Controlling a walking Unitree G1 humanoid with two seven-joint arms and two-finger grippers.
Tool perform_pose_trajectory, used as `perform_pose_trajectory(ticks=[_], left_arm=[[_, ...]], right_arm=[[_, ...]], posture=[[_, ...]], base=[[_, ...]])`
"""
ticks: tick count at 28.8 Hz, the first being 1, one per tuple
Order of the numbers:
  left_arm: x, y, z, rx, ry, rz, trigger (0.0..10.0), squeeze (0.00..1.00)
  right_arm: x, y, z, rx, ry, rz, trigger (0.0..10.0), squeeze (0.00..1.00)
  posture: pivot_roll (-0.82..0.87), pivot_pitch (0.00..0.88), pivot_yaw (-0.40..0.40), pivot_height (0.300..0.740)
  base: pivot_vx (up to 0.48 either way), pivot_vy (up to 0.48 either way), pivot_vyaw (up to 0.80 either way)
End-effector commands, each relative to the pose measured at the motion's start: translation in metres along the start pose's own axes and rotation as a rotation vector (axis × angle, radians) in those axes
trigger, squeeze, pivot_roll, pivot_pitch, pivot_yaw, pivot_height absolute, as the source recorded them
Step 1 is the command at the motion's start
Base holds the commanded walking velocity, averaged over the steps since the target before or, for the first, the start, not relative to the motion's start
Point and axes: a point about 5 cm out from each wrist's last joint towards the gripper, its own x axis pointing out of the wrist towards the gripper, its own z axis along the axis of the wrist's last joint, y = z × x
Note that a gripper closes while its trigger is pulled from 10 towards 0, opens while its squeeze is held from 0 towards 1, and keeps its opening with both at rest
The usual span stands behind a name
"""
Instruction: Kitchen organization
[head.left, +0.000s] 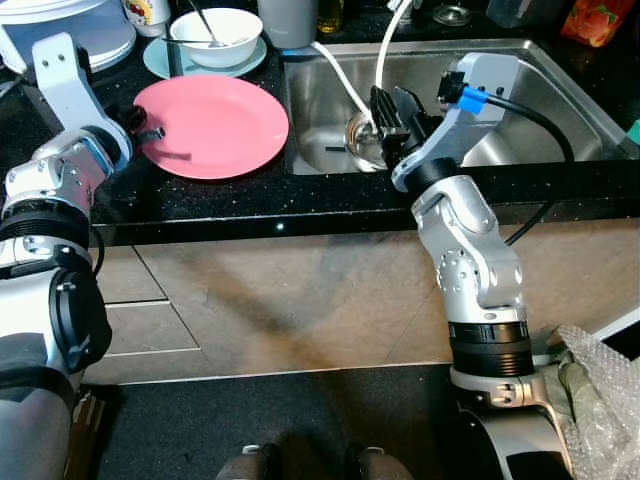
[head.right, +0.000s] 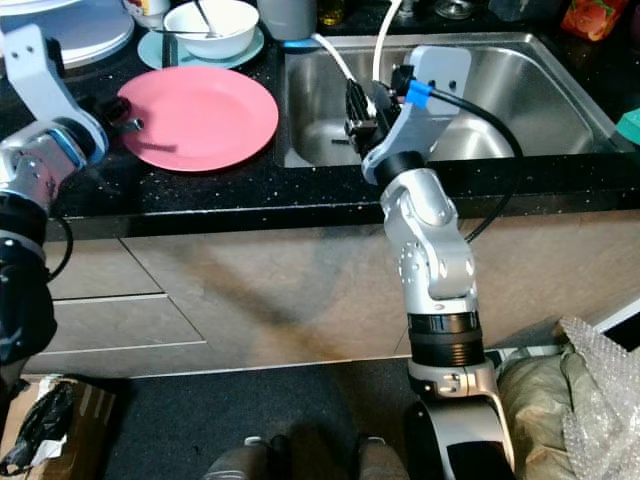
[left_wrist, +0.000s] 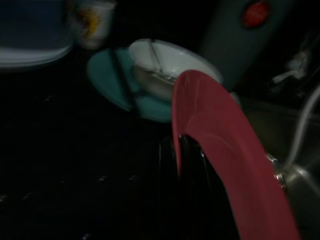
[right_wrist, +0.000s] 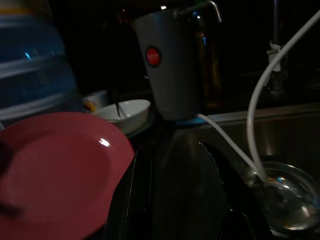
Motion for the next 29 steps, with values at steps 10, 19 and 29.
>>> perform_pose_trajectory(ticks=[10,19,29], left_arm=[[-0.022,-0.041,-0.011,-0.136,-0.129,-0.304,0.0,0.00],[-0.040,-0.049,-0.003,-0.217,-0.178,-0.396,0.0,0.00],[-0.060,-0.056,0.007,-0.382,-0.188,-0.493,0.0,0.00]], right_arm=[[0.003,0.009,-0.006,0.316,0.070,0.057,10.0,1.00],[0.001,0.017,-0.009,0.425,0.117,0.113,10.0,1.00],[0.001,0.007,-0.012,0.329,0.134,0.038,10.0,0.00]], posture=[[0.02,0.170,0.021,0.740],[0.03,0.173,0.021,0.740],[0.03,0.158,0.018,0.740]], base=[[0.000,0.000,0.00],[0.000,0.000,0.00],[0.000,0.000,0.00]])
